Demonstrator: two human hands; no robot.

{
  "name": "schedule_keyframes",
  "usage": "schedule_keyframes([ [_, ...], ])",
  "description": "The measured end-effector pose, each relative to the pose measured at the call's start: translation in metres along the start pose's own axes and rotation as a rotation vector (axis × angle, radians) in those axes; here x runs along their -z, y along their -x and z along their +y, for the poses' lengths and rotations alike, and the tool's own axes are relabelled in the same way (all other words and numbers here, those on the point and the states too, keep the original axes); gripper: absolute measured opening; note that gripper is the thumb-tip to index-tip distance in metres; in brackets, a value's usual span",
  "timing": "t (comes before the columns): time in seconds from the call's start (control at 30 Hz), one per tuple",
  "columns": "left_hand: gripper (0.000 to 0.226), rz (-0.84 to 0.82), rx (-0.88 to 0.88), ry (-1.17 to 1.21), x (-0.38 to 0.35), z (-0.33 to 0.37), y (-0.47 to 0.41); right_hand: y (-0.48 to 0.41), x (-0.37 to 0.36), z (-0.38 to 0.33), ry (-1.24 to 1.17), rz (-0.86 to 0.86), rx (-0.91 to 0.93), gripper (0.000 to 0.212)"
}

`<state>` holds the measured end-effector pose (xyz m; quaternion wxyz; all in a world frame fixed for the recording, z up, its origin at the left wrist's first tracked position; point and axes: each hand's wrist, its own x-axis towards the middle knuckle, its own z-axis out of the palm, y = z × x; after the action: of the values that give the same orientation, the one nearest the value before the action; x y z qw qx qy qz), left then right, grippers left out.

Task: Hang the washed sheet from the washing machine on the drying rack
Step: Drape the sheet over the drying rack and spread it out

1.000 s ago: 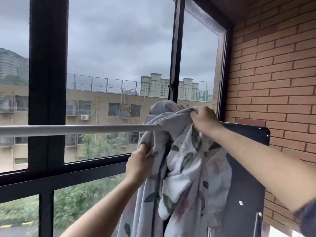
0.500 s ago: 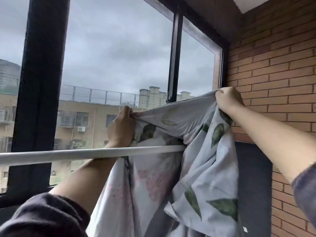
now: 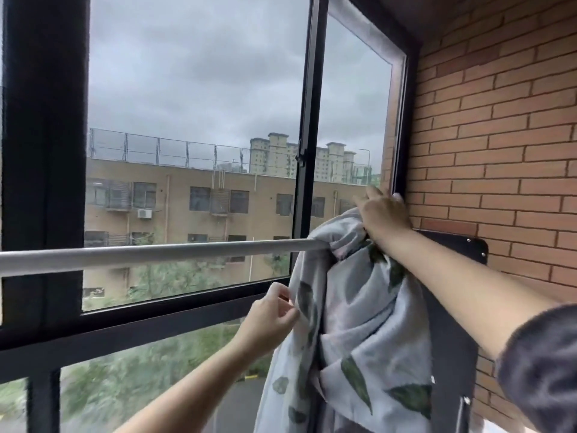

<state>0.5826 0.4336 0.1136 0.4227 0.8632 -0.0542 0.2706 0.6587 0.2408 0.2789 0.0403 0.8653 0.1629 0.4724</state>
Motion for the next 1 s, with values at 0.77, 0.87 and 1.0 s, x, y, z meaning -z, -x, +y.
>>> schedule_keyframes([
  [0.77, 0.022, 0.345, 0.361, 0.108, -0.008, -0.021, -0.002, 0.116, 0.022, 0.01, -0.636, -0.031, -0.107, 0.027],
  [0.87, 0.012, 0.517, 0.328, 0.268, 0.021, -0.016, -0.031, 0.076, 0.042, 0.048, -0.677, 0.114, -0.28, 0.019],
  [1.0, 0.018, 0.561, 0.168, 0.213, 0.053, -0.013, -0.072, 0.034, 0.068, 0.097, -0.748, 0.243, -0.45, 0.011],
])
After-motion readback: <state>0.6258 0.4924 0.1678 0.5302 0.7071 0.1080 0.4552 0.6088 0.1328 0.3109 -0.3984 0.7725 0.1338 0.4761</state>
